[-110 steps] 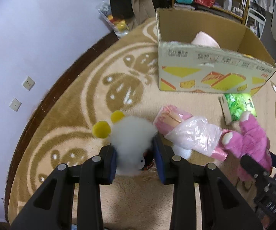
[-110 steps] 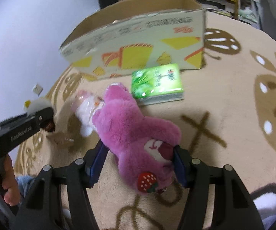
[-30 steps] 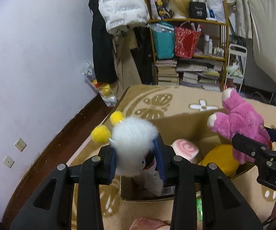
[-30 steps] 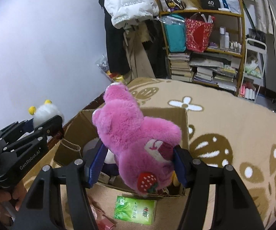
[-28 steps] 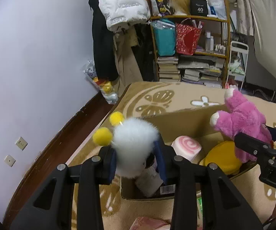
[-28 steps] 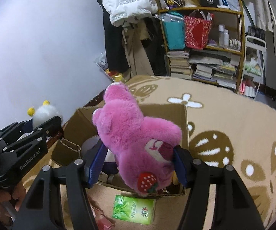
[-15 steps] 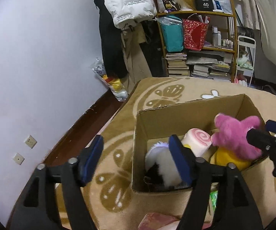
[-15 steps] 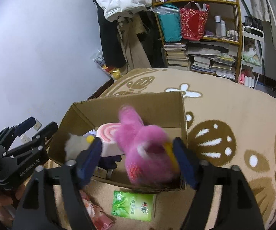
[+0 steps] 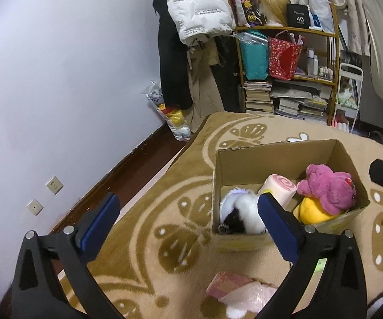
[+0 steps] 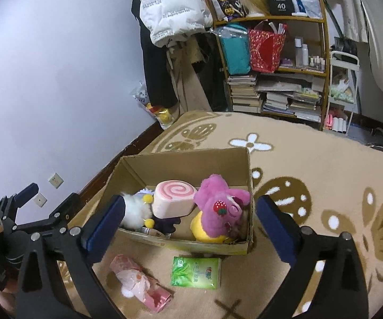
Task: Organize soft objects
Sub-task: 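Move both tools back toward the pink tissue pack and green tissue pack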
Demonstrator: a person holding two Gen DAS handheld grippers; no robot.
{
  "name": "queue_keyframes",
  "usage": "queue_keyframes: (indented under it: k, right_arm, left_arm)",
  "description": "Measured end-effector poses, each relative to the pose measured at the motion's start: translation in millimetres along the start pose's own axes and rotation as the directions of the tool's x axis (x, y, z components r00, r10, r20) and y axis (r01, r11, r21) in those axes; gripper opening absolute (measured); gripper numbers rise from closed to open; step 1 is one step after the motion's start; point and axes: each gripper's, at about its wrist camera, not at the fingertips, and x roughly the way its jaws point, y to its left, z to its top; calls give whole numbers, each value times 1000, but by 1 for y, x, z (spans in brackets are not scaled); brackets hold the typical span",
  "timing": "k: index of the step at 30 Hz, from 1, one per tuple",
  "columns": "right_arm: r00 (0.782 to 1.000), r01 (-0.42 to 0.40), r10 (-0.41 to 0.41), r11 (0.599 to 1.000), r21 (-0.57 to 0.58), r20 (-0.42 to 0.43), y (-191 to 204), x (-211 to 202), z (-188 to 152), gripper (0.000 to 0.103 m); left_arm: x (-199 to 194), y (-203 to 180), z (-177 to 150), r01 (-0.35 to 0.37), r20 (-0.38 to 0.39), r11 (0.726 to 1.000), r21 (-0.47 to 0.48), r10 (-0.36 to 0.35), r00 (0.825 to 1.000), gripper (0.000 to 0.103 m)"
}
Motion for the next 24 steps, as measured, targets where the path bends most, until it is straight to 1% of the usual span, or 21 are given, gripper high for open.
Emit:
queue_keyframes:
  k: [2,5,8,14,19,24]
  right_arm:
    - [1000,0,0,1000,-4,7,3,-11,0,103]
    - [1000,4,-4,1000,-13,18,9,-28,-2,103]
    - [1000,4,-3,1000,-21,25,14,-43,-4,103]
    - [999,0,1,1000,-25,48,22,-70,-12,103]
    - [999,13,-12,1000,-25,35,24,-73,-24,103]
    - [999,30,-30,999,-31,-13,21,-58,-42,103]
  left_arm:
    - [-8,4,-2,7,-3,1000,-12,-7,1000,102]
    - [-26,13,-6,38,1,999,-26,-38,999,102]
    - [-42,20,-9,34,21,998,-43,-33,999,102]
    - [-65,27,-20,38,6,997,-67,-38,999,102]
    - [-61,21,-36,44,-44,996,-72,-47,998,102]
    - [-43,11,-54,42,-114,996,-77,-50,992,102]
